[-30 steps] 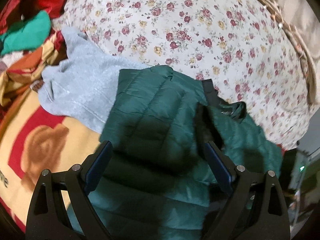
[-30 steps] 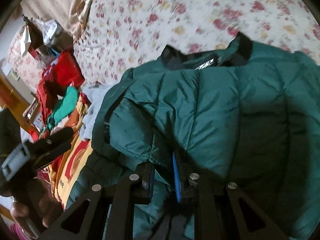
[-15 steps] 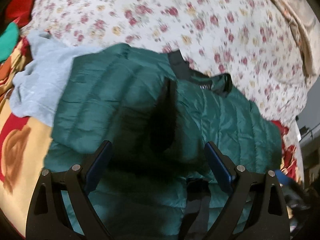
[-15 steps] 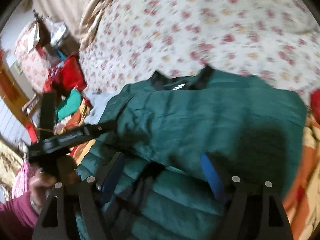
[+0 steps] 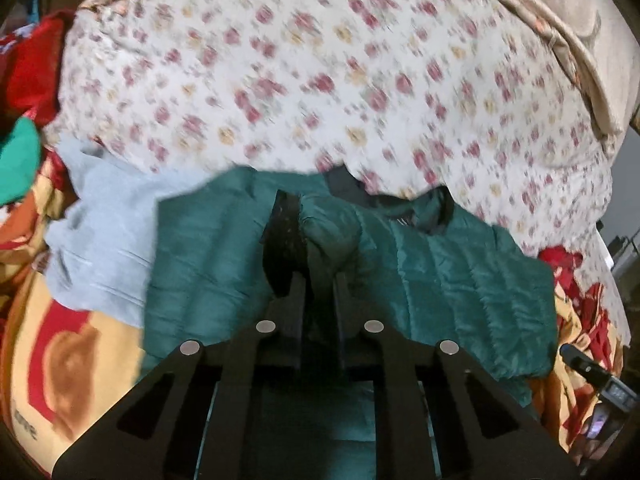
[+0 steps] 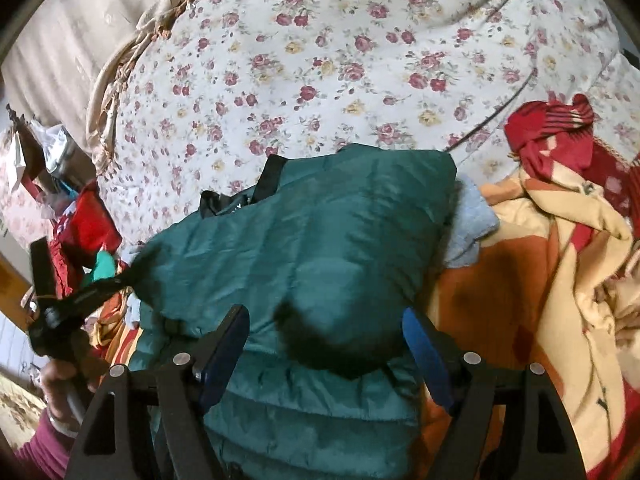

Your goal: Fold large clothes

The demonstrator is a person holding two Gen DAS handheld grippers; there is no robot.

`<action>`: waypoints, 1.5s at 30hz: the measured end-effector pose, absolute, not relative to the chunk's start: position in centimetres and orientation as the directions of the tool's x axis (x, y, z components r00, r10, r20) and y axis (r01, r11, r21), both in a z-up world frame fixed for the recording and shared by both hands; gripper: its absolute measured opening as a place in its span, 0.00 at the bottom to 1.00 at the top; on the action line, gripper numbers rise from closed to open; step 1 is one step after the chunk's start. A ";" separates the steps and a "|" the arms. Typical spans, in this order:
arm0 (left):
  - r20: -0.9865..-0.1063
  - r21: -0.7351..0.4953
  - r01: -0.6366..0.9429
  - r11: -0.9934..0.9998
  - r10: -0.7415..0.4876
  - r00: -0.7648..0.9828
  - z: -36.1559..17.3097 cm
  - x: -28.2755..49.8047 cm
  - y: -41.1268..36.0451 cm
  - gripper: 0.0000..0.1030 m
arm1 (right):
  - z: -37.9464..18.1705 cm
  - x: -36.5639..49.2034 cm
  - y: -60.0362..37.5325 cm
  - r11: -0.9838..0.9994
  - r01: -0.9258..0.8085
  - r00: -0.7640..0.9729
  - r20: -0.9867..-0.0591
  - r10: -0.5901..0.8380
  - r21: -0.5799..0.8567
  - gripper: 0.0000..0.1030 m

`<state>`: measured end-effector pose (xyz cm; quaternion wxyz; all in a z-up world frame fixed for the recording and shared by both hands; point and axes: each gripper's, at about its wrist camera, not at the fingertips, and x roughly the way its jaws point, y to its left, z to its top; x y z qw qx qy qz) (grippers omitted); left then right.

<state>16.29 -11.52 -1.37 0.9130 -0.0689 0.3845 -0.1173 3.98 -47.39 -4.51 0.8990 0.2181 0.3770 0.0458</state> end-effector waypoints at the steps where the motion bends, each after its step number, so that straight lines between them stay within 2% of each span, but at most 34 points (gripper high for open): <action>1: -0.680 -0.213 0.147 0.966 -0.255 0.687 -1.1 16.4 -10.6 0.10 | -4.5 4.5 -46.9 0.902 0.074 0.711 -0.657 0.251 0.425 0.75; 5: -0.677 -0.207 0.078 0.975 -0.200 0.709 -1.1 16.8 -7.2 0.10 | -4.2 7.3 -44.5 0.921 0.025 0.711 -0.654 0.257 0.390 0.75; 9: -0.711 -0.206 0.031 0.978 -0.172 0.682 -3.2 17.4 -5.0 0.10 | -4.6 10.5 -42.1 0.939 -0.012 0.690 -0.676 0.257 0.345 0.75; 16: -0.741 -0.173 0.011 0.985 -0.138 0.657 -6.1 17.8 -4.5 0.10 | -7.7 16.1 -38.4 0.978 -0.044 0.605 -0.774 0.188 0.203 0.75; 21: -0.757 -0.147 0.019 0.989 -0.125 0.642 -6.6 18.3 -4.8 0.11 | -8.9 17.7 -37.4 0.984 -0.059 0.595 -0.786 0.169 0.167 0.79; 22: -0.760 -0.140 0.020 0.990 -0.121 0.638 -6.6 18.3 -4.9 0.13 | -8.8 17.7 -37.4 0.985 -0.060 0.594 -0.787 0.167 0.164 0.79; 24: -0.762 -0.136 0.021 0.991 -0.118 0.637 -6.3 18.2 -4.8 0.23 | -8.0 17.2 -37.6 0.984 -0.065 0.592 -0.787 0.171 0.164 0.79; 26: -0.757 -0.148 0.027 0.989 -0.131 0.640 -5.8 17.9 -4.5 0.48 | -6.7 16.2 -38.1 0.982 -0.061 0.607 -0.774 0.180 0.181 0.78; 29: -0.727 -0.193 0.035 0.981 -0.167 0.665 -4.4 17.0 -3.9 0.60 | -4.4 13.4 -39.4 0.974 -0.053 0.650 -0.732 0.203 0.222 0.79; 32: -0.690 -0.196 0.040 0.980 -0.167 0.704 -3.0 16.2 -4.2 0.68 | -3.5 11.4 -39.6 0.979 -0.044 0.649 -0.739 0.180 0.200 0.79; 35: -0.671 -0.168 0.055 0.984 -0.155 0.725 -2.6 15.9 -5.1 0.70 | -4.0 10.5 -39.5 0.984 -0.035 0.636 -0.756 0.156 0.174 0.79; 45: -0.755 -0.043 0.041 0.998 -0.059 0.653 -8.3 17.8 -7.6 0.71 | -8.6 13.3 -39.9 0.991 0.033 0.593 -0.801 0.087 0.132 0.79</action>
